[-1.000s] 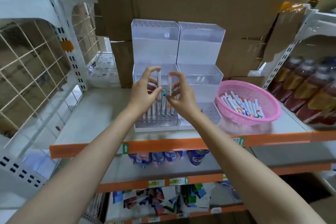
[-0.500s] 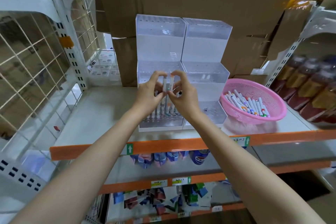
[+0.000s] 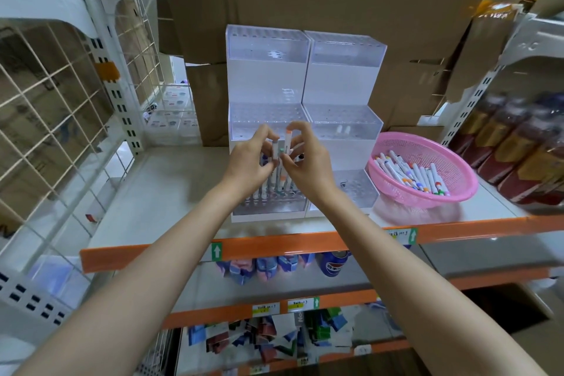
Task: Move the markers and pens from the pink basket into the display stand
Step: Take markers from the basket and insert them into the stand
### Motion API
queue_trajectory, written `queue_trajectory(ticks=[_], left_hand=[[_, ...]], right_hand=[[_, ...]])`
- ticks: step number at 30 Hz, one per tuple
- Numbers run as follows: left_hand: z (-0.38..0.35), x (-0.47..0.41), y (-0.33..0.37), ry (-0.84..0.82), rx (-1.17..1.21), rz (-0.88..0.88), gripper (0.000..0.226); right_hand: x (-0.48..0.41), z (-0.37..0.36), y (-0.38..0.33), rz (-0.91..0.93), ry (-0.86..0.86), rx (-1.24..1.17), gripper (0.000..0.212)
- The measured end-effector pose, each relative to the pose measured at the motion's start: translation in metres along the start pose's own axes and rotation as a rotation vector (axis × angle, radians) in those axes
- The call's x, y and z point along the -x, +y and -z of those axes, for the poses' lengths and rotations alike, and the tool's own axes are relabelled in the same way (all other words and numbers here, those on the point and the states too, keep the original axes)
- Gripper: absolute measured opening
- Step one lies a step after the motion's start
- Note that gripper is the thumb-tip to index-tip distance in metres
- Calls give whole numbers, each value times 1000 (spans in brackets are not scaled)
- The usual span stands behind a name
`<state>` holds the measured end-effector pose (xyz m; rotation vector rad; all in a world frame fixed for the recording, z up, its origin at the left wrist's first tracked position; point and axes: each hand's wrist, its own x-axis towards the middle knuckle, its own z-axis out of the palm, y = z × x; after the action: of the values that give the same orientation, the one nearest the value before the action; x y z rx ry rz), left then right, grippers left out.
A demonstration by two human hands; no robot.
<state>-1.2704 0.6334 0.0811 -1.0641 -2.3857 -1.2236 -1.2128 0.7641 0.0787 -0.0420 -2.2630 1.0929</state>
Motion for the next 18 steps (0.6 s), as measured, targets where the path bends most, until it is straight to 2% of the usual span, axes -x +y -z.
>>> queue_trajectory(ticks=[8, 18], left_hand=[[-4, 3, -2, 35, -73, -35, 33], [2, 2, -3, 76, 0, -40, 18]], right_hand=[[2, 2, 0, 2, 0, 28, 42], [3, 0, 0, 7, 9, 18, 43]])
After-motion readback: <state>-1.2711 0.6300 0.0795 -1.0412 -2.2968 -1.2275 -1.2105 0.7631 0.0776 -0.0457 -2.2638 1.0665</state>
